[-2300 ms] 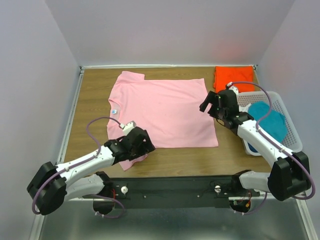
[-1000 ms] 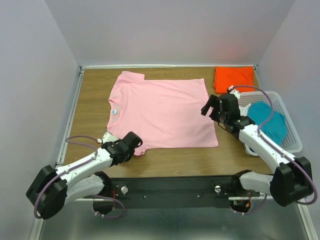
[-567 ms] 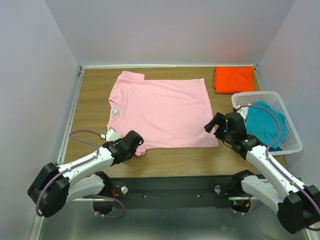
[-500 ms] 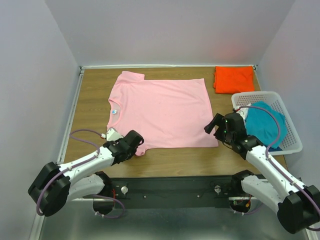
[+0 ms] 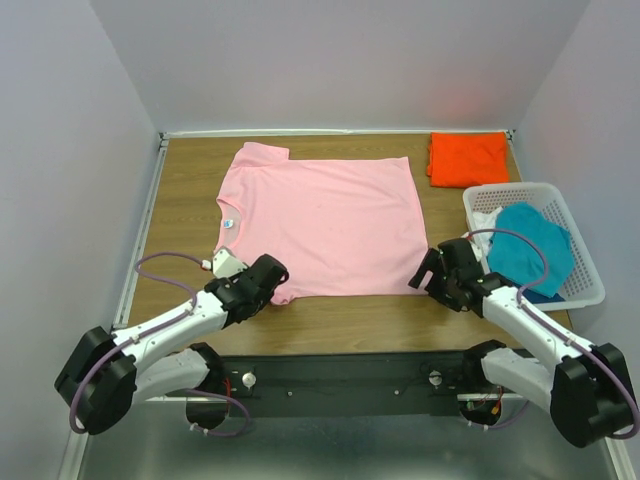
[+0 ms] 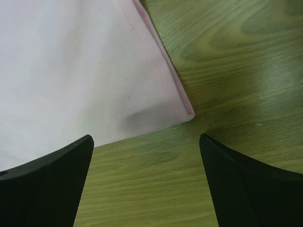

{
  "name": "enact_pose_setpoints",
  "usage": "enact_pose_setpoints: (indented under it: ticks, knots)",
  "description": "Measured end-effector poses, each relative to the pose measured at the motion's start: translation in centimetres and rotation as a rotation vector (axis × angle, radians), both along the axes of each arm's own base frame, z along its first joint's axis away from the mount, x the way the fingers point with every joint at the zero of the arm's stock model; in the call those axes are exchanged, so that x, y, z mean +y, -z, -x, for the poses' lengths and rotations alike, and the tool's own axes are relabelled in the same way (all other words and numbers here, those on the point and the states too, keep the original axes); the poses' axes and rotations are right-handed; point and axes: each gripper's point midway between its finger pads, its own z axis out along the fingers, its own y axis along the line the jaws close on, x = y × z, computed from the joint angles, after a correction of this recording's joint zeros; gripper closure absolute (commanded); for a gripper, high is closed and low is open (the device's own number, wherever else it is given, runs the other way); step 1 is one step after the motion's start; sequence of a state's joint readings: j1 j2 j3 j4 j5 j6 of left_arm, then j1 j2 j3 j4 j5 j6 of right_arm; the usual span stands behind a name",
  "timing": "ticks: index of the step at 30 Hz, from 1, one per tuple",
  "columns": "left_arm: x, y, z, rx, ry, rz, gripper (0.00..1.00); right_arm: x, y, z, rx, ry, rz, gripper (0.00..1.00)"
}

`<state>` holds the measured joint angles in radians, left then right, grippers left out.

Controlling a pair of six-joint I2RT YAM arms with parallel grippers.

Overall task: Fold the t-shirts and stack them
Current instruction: Fold the tshirt

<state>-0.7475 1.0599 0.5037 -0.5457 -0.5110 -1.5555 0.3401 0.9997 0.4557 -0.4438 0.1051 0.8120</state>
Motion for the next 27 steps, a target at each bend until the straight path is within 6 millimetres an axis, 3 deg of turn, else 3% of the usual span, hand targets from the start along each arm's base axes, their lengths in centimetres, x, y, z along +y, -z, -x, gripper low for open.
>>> enact_pose_setpoints:
  ticks: [8, 12, 15, 20, 22, 27]
  knots:
    - [0.2, -1.3, -0.6, -0.06, -0.005, 0.009, 1.0, -0.5, 1.0, -0.5, 0.022, 0.021, 0.04, 0.32]
    - [0.3, -1.4, -0.8, -0.068, -0.001, -0.001, 1.0, -0.4, 1.3, -1.2, 0.021, 0.022, 0.045, 0.59]
    - [0.4, -1.2, -0.8, -0.066, -0.003, -0.013, 1.0, -0.4, 1.6, -1.3, 0.024, 0.019, 0.052, 0.72]
    - [0.6, -1.3, -1.0, -0.075, -0.006, -0.029, 1.0, -0.5, 1.7, -1.3, 0.027, 0.012, 0.061, 0.85]
    - [0.6, -1.8, -1.4, -0.089, -0.008, -0.034, 1.0, -0.5, 1.7, -1.3, 0.028, 0.008, 0.063, 0.99]
    - [0.6, -2.8, -2.0, -0.121, -0.012, -0.045, 1.0, -0.5, 1.3, -1.4, 0.012, -0.005, 0.065, 0.99]
